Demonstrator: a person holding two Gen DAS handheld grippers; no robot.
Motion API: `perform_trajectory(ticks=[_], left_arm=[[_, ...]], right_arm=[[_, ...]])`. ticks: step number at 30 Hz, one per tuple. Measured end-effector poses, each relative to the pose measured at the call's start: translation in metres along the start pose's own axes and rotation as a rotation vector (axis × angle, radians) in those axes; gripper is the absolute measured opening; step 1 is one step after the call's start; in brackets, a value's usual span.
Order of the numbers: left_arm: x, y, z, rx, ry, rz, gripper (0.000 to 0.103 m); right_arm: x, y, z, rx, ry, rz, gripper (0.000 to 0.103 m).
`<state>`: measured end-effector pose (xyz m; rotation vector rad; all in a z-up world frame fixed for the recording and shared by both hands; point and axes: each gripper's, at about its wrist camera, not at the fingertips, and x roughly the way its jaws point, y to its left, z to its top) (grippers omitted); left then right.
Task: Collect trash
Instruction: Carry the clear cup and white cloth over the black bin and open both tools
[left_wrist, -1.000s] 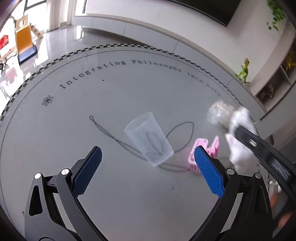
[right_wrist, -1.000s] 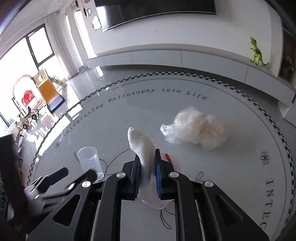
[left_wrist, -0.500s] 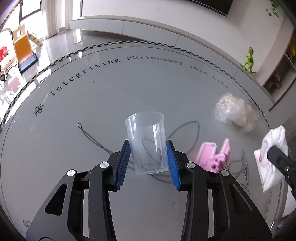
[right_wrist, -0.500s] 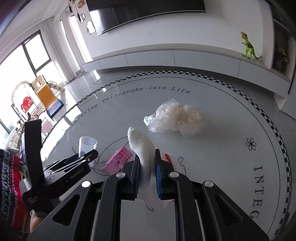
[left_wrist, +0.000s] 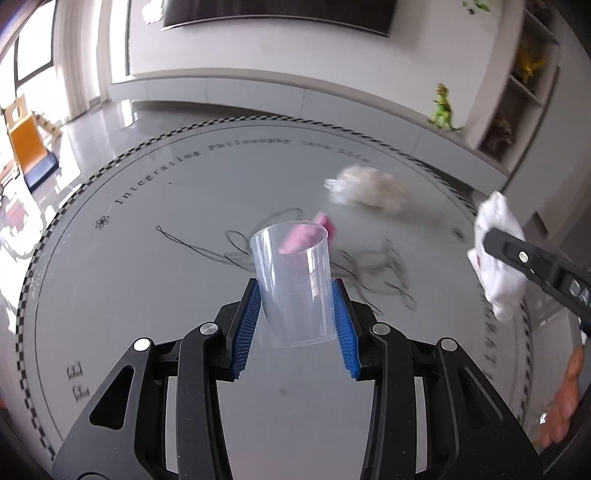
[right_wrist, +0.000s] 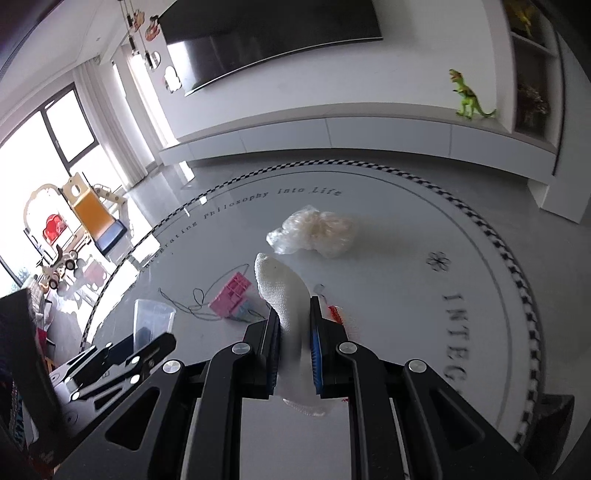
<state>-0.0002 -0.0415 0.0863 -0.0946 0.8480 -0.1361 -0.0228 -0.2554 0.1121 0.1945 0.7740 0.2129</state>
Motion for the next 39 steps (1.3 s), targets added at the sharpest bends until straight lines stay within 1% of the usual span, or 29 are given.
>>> perform_trajectory(ticks=[8, 13, 17, 23, 26, 31, 36, 39], left_arm=[[-0.038, -0.047, -0.035, 0.085, -0.002, -0.075, 0.039], [-0.057, -0.088, -0.058, 0.158, 0.001, -0.142, 0.039], [-0.067, -0.118, -0.072, 0.212, 0.003, -0.19, 0.039], [-0.079, -0.172, -0.101, 0.316, 0.022, -0.276, 0.039], [-0.084, -0.194, -0.112, 0.374, 0.029, -0.307, 0.039], [-0.094, -0.238, -0.136, 0.479, 0.05, -0.376, 0.039], [-0.092, -0.278, -0.162, 0.565, 0.093, -0.44, 0.039], [-0.089, -0.303, -0.18, 0.627, 0.119, -0.466, 0.039]], right_arm=[[-0.057, -0.028, -0.03, 0.042, -0.041, -0.032, 0.015], [-0.09, -0.05, -0.051, 0.079, -0.064, -0.059, 0.015], [-0.114, -0.069, -0.068, 0.109, -0.087, -0.091, 0.015], [-0.149, -0.104, -0.097, 0.182, -0.131, -0.14, 0.015], [-0.166, -0.121, -0.113, 0.215, -0.147, -0.166, 0.015], [-0.194, -0.147, -0.139, 0.256, -0.168, -0.242, 0.015], [-0.217, -0.174, -0.166, 0.293, -0.183, -0.336, 0.015], [-0.225, -0.19, -0.179, 0.325, -0.18, -0.371, 0.015]])
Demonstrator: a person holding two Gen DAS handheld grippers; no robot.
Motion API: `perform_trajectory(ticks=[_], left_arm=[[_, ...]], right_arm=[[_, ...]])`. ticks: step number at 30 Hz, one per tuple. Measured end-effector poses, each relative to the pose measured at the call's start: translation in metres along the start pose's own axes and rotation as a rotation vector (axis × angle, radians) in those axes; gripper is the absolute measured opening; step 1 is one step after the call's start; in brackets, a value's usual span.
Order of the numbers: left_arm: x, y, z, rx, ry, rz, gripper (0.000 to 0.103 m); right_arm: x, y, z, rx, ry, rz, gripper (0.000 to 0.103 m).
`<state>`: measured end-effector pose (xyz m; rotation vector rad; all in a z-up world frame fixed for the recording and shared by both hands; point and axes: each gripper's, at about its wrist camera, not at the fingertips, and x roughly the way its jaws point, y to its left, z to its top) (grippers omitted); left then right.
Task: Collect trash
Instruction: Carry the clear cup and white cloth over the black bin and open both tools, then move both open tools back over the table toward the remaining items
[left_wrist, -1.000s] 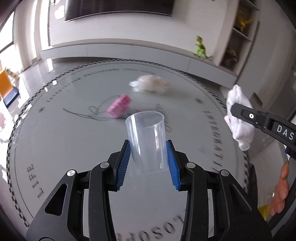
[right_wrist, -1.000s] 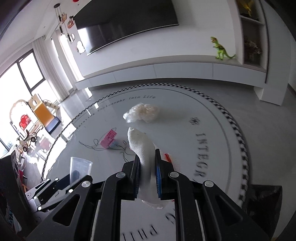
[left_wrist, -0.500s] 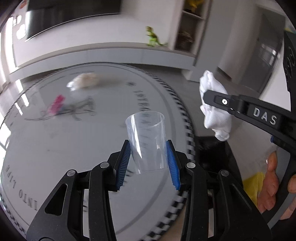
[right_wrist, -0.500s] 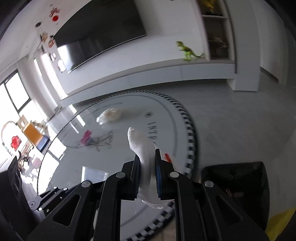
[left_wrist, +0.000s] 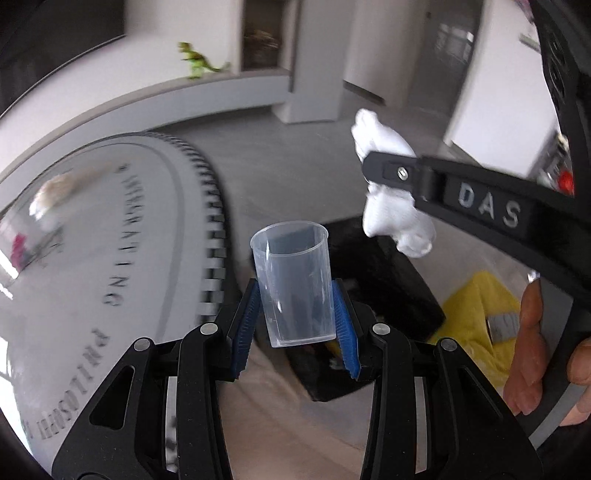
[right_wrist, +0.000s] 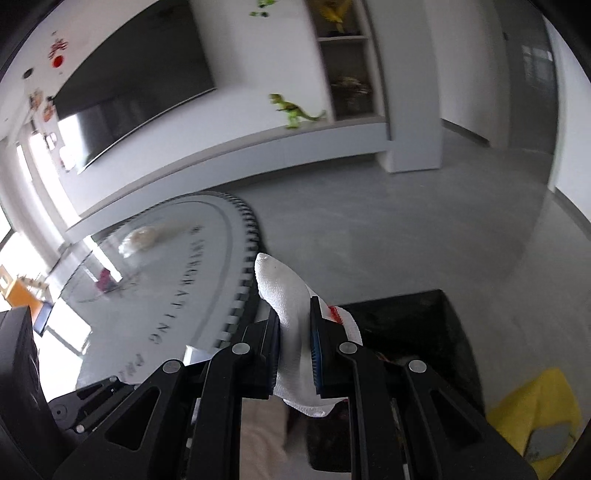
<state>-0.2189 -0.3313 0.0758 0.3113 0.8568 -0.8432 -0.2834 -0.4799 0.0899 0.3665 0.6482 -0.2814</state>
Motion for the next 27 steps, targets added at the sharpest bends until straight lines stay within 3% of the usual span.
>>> perform_trajectory(ticks=[10, 11, 12, 13, 14, 15, 27], left_arm=[[0.048, -0.042, -0.002, 0.095, 0.098, -0.048, 0.039], [0.052, -0.044, -0.002, 0.101, 0.105, -0.052, 0.039], [0.058, -0.048, -0.001, 0.117, 0.125, -0.061, 0.042], [0.062, -0.051, -0.001, 0.122, 0.138, -0.054, 0.07], [0.066, -0.052, -0.001, 0.115, 0.142, -0.035, 0.092], [0.065, -0.054, -0.002, 0.109, 0.13, -0.032, 0.097], [0.063, -0.048, -0.005, 0.106, 0.121, -0.023, 0.097]], right_arm=[[0.009, -0.074, -0.016, 0.112, 0.062, -0.103, 0.016], [0.012, -0.076, -0.017, 0.103, 0.085, -0.118, 0.02], [0.017, -0.078, -0.017, 0.093, 0.11, -0.142, 0.036], [0.02, -0.081, -0.019, 0.092, 0.121, -0.194, 0.048], [0.019, -0.085, -0.02, 0.099, 0.109, -0.226, 0.06], [0.017, -0.087, -0.022, 0.106, 0.091, -0.241, 0.06], [0.016, -0.099, -0.027, 0.154, 0.086, -0.228, 0.06]])
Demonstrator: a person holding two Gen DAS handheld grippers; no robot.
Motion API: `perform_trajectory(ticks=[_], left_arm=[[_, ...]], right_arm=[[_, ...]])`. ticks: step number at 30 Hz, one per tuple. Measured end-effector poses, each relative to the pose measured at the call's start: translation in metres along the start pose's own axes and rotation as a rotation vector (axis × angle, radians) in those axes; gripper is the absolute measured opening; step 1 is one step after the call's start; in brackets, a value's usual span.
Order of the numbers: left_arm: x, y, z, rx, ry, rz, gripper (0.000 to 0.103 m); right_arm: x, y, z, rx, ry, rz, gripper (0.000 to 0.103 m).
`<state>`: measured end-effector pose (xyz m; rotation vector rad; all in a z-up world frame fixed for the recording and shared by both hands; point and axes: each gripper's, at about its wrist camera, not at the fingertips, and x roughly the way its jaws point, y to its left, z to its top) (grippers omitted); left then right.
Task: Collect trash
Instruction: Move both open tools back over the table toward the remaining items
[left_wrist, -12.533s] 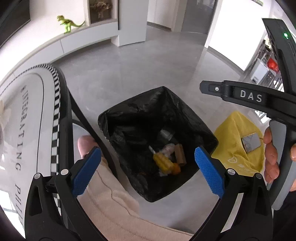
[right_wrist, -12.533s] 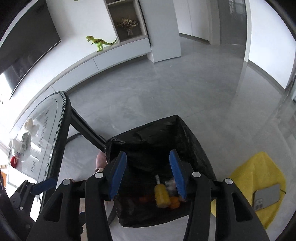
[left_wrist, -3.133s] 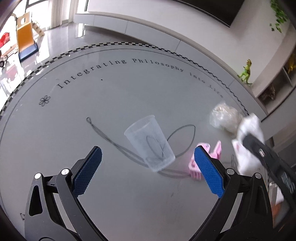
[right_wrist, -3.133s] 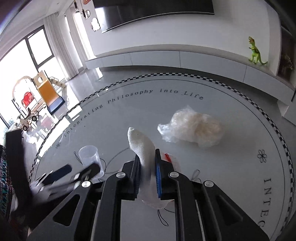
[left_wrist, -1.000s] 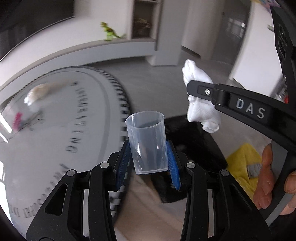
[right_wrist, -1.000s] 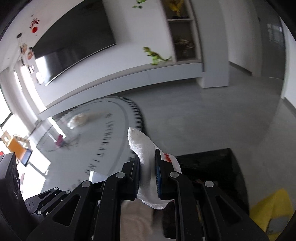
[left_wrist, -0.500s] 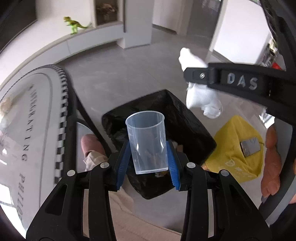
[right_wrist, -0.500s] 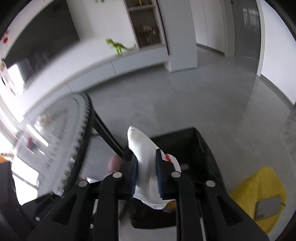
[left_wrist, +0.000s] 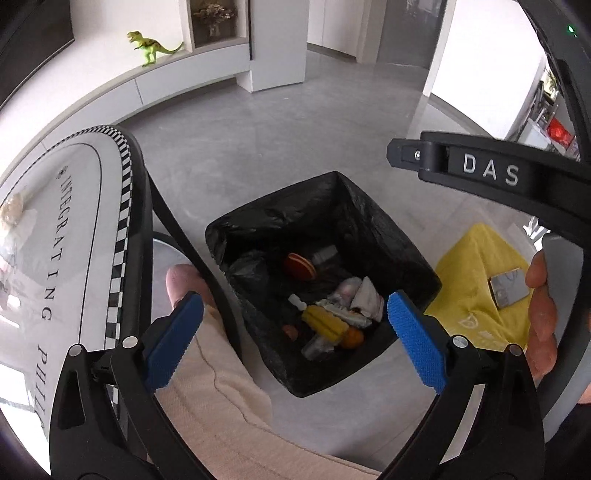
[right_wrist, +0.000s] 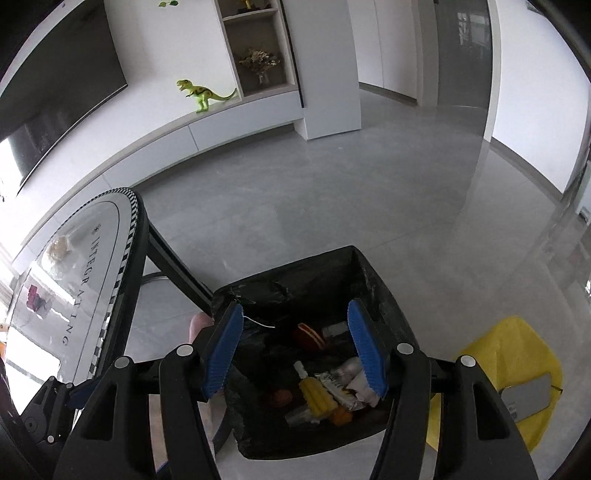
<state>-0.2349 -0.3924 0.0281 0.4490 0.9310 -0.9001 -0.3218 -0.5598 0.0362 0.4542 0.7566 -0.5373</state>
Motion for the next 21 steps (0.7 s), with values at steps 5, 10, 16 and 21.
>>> perform_trajectory(ticks=[5, 10, 16, 21], left_arm=[[-0.007, 0.009, -0.002, -0.026, -0.012, 0.0, 0.097], [-0.014, 0.022, -0.005, -0.067, -0.034, -0.005, 0.097], [-0.029, 0.046, -0.011, -0.112, -0.071, 0.011, 0.097], [-0.046, 0.073, -0.017, -0.161, -0.106, 0.039, 0.097]], right_arm=[[-0.004, 0.011, -0.001, -0.023, -0.004, 0.014, 0.06], [-0.009, 0.031, -0.001, -0.067, -0.01, 0.042, 0.06], [-0.014, 0.065, -0.001, -0.13, -0.01, 0.08, 0.06], [-0.015, 0.094, 0.0, -0.166, -0.012, 0.106, 0.06]])
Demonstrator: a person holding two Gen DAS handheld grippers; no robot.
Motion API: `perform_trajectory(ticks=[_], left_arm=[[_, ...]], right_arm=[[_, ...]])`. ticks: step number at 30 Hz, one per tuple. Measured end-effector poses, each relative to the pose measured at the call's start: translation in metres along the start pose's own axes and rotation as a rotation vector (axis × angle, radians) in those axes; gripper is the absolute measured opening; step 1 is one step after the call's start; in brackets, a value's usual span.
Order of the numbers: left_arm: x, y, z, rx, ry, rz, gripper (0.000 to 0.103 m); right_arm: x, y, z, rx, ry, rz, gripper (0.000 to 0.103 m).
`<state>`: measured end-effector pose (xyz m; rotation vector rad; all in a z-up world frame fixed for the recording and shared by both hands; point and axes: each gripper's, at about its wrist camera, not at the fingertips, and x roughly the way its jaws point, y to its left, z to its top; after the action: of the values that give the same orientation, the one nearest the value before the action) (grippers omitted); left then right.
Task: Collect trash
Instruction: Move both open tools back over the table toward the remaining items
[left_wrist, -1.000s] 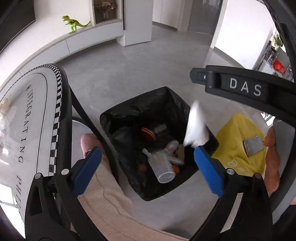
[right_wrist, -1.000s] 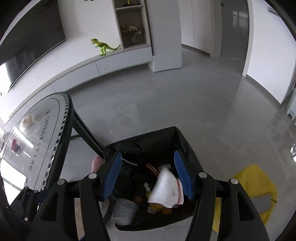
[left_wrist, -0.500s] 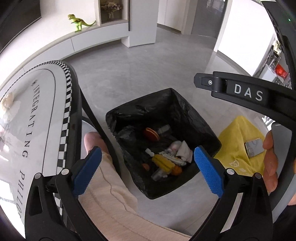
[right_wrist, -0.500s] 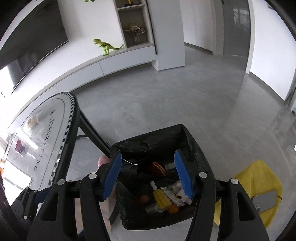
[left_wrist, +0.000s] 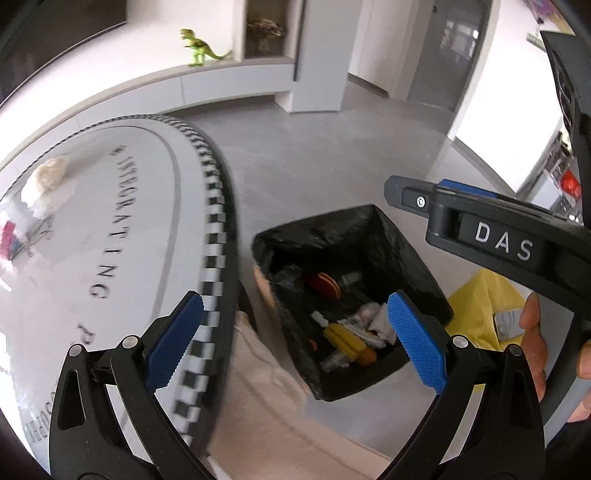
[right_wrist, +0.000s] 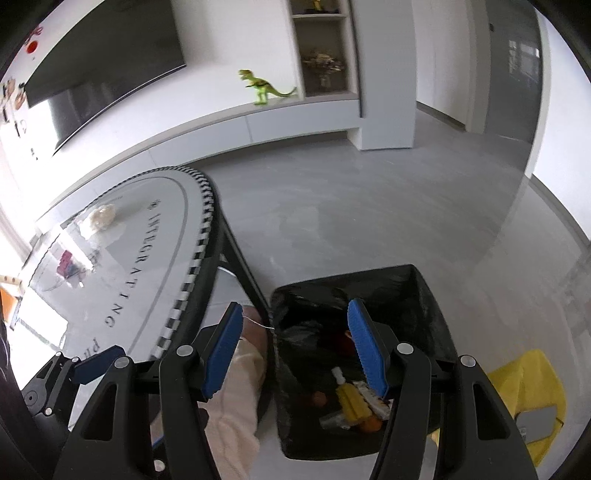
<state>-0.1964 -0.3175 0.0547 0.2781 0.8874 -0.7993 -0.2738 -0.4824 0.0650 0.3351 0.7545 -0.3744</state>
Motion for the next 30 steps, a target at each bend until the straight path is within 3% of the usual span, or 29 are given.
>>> perform_trajectory(ticks=[15, 30], left_arm=[[-0.028, 0.116, -0.011, -0.207, -0.047, 0.127, 0.097], [-0.04, 0.246, -0.021, -0.421, -0.064, 0.269, 0.097]], right_arm=[[0.018, 0.094, 0.018, -0.132, 0.009, 0.097, 0.06], [0.068, 0.189, 0.028, -0.259, 0.072, 0.202, 0.06]])
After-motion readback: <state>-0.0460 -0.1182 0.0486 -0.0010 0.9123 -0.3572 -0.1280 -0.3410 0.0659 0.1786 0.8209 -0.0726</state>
